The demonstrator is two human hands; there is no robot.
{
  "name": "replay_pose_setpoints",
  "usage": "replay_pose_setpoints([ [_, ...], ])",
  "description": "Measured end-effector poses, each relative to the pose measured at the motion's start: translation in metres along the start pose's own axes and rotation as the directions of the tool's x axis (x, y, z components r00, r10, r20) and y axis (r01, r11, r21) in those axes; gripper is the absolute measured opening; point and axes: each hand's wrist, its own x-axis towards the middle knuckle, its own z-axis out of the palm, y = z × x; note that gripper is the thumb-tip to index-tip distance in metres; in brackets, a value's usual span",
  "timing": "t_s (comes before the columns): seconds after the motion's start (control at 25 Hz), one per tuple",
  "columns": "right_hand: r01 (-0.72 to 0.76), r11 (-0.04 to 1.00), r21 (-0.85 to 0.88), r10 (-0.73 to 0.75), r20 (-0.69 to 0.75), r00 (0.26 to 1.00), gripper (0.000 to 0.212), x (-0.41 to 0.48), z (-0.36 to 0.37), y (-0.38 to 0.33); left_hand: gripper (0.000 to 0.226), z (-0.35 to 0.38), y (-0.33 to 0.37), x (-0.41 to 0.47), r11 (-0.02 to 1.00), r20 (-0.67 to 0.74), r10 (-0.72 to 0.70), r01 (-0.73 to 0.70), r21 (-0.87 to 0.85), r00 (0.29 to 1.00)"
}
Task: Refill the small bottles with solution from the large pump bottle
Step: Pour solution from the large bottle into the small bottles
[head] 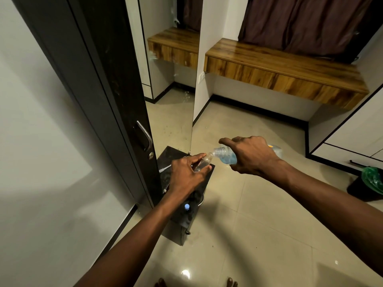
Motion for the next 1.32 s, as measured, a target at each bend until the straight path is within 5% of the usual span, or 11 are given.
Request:
replay_pose_setpoints([
  [1.32,0.035,0.996,-0.085,-0.031,0.052,0.998,0.077,0.0038,-0.0049,-0.0036,0.034,0.0000,0.0001,-0.0052,0.999,-0.012,0.036,-0.036,0.021,0.999],
])
